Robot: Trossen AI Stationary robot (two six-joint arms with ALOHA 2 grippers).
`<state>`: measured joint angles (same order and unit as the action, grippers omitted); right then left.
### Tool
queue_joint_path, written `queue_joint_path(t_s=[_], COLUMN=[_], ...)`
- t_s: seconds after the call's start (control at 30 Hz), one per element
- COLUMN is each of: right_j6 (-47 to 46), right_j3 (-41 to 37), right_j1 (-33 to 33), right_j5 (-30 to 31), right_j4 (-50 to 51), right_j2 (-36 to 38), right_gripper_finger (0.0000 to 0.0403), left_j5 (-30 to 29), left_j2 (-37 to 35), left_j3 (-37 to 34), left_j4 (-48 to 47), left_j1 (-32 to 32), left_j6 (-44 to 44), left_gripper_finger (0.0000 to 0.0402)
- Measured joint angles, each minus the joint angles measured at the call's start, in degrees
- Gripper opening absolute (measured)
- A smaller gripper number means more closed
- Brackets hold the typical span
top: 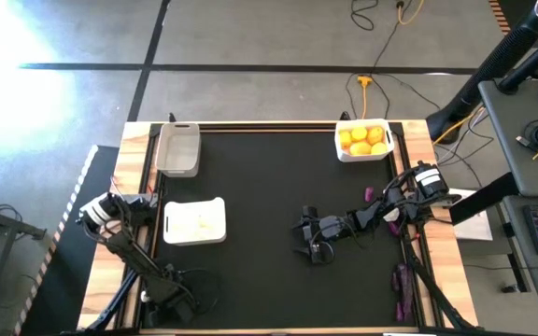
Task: Sort produce into baskets
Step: Put the white garlic into the bottom white bin
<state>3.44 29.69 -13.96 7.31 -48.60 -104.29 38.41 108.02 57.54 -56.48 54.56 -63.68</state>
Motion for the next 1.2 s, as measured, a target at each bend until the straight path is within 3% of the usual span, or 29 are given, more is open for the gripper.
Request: queue_joint_path(t_s=[0.27, 0.37, 0.53, 0.67, 0.83, 0.93, 1.03, 1.2], right_j6=[0.17, 0.17, 0.15, 0.08, -0.42, -0.54, -1.28, -2.48], right_j3=[0.00, 0.00, 0.04, 0.04, 0.04, 0.04, 0.02, -0.04], right_j1=[0.12, 0.59, 1.58, 1.88, 1.88, 1.88, 1.88, 1.88], right_j5=[0.05, -0.10, -0.28, -0.13, -0.02, -0.02, -0.02, -0.02], right_j4=[-0.10, -0.13, -0.20, -0.31, -0.31, -0.31, -0.20, 0.22], right_j2=[0.00, 0.00, 0.00, 0.00, 0.00, 0.00, 0.00, 0.00], right_gripper_finger=[0.0325, 0.0325, 0.0325, 0.0325, 0.0325, 0.0325, 0.0325, 0.0325], left_j5=[0.95, 4.73, 2.78, -7.84, -33.84, -46.18, -52.20, -53.16], left_j2=[0.18, 0.07, 0.03, 0.03, -0.19, -0.73, -2.19, -8.40], left_j3=[0.27, 1.71, 8.10, 16.66, 26.90, 29.61, 29.14, 21.53], left_j4=[-1.14, -4.93, -15.57, -26.23, -32.36, -33.73, -33.47, -33.46], left_j1=[-0.12, -2.16, -7.95, -12.10, -16.53, -19.63, -23.48, -30.94], left_j6=[0.02, -0.94, 1.45, 4.59, 7.88, 8.95, 13.31, 17.13], left_gripper_finger=[0.0071, 0.0070, 0.0075, 0.0075, 0.0075, 0.0076, 0.0076, 0.0076])
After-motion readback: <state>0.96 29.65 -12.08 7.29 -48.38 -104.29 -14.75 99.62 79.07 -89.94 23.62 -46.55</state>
